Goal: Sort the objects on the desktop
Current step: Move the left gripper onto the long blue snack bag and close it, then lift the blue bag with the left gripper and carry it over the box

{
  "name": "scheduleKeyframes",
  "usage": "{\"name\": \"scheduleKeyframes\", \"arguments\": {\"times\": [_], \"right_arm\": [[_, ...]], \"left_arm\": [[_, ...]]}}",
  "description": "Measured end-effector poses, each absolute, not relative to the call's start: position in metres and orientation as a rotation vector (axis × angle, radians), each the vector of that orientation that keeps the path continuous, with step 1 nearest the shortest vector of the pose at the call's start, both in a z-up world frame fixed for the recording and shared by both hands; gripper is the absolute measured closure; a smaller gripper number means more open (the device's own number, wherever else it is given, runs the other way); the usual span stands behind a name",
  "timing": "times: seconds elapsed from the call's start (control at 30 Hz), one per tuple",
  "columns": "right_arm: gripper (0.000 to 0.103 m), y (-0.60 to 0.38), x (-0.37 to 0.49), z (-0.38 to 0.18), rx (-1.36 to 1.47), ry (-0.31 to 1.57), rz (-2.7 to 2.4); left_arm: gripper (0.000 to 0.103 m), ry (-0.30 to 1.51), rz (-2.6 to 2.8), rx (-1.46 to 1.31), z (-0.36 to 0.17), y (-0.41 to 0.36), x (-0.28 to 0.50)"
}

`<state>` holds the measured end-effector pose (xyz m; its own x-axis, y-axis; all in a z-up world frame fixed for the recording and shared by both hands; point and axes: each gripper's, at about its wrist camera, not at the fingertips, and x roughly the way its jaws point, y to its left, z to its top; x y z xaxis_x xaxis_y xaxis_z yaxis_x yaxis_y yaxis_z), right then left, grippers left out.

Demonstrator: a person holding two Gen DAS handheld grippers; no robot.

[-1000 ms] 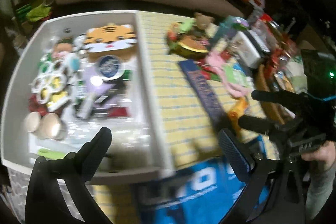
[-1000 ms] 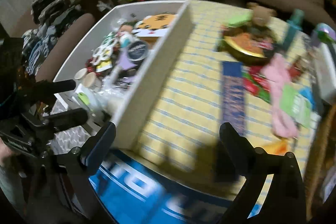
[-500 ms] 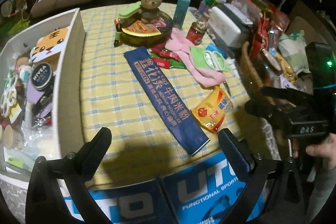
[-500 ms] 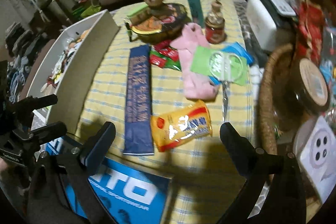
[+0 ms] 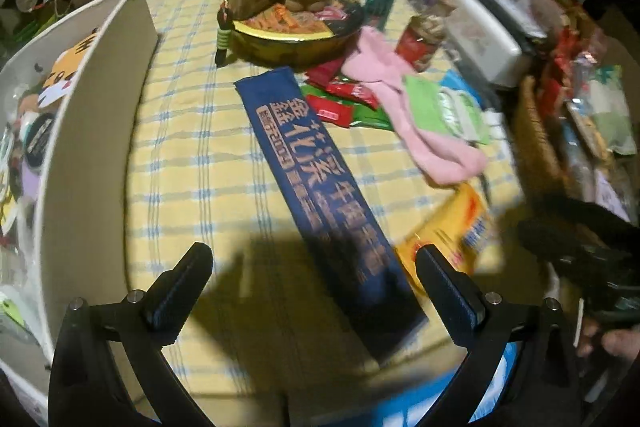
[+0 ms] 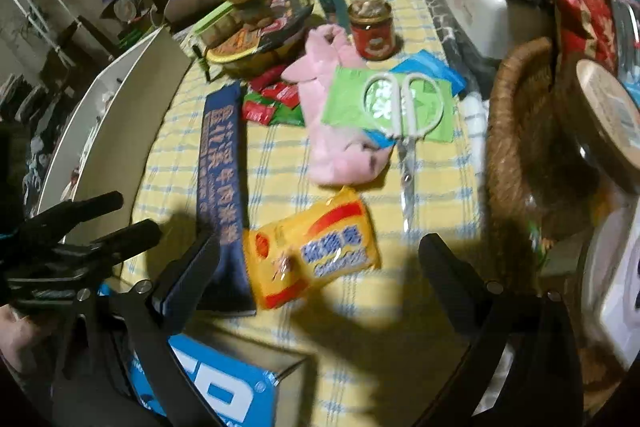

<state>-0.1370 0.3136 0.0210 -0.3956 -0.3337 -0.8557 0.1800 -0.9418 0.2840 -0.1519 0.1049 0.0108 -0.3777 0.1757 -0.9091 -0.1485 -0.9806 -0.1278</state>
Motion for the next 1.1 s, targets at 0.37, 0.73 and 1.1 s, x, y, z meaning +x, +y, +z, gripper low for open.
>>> {"name": "scheduleKeyframes", "arguments": {"times": [0.37,0.73,1.1], "right_arm": [[0.003,0.314,-0.155,0.019,1.475,-0.2,-2.404],[0.003,0.298,-0.147,0.025,1.459,-0.073,-2.438],[0.003,0.287,-0.145,0.035,1.425,-0.085,-2.432]], "left_arm": [[0.011,-0.039,2.41,-1.79,-0.048,0.129,-0.194],[0.062,-0.116,2.455,-1.706,-0.04,0.103,-0.185],[0.075,-0.249,2.479,-1.588,0.001,0.076,-0.175]]}}
